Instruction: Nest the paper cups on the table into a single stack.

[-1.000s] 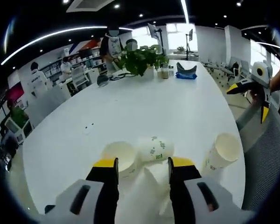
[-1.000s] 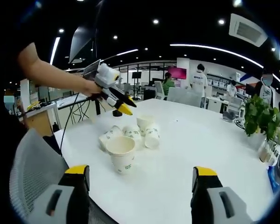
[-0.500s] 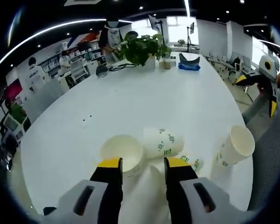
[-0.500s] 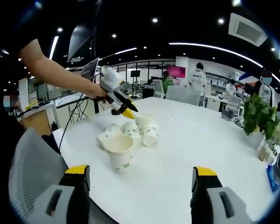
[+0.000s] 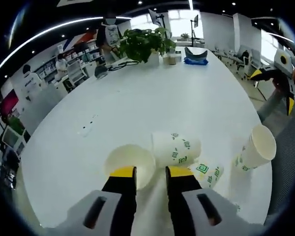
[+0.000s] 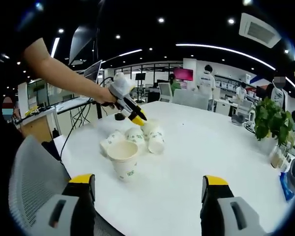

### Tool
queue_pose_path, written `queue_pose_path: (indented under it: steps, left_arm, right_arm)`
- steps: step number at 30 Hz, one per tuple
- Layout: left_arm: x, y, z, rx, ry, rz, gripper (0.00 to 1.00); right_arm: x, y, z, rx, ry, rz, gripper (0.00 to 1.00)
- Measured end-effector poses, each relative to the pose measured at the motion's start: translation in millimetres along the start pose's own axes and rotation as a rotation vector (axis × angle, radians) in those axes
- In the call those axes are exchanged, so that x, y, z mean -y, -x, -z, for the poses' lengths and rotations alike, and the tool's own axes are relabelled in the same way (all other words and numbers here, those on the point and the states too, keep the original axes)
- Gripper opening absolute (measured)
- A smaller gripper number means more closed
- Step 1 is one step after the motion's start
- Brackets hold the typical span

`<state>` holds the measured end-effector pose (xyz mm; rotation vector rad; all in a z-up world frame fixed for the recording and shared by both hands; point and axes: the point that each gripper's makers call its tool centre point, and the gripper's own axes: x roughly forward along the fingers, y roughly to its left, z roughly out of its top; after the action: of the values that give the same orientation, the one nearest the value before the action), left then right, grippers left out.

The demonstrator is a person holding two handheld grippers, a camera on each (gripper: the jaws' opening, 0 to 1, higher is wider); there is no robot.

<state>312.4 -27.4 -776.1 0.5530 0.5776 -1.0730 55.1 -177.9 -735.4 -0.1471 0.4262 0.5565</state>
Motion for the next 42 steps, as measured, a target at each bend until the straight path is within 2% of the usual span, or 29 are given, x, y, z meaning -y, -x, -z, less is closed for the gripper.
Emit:
queue_pose_path:
  steps: [12,22,26,33,42]
  left_arm:
    - [2.9,-9,1.5,-0.026,-0.003,0.013,0.11]
    - [-1.4,-8,3.1,-0.035,0.023,-0.017,0.0]
    - [5.8,-4,0.8,-0.039,0.015,-0.025,0.0]
    - [0.8,3,-0.8,-0.031,0.01,-0.044,0.0]
    - [-17.7,12,4.9,-0.031,0.014,-0.086,0.0]
  right_arm:
    - [4,0,0.4,0.0,-0.014,0.014,0.9]
    - [3,0,0.9,-0.004,-0.013,0.014,0.9]
    - [3,1,0.5,-0.003,-0.013,0.014,0.9]
    - [0,0,0.4,-0.006,-0.004,0.002,0.9]
    - [-1,1,-1.1,0.002,0.004,-0.007,0.9]
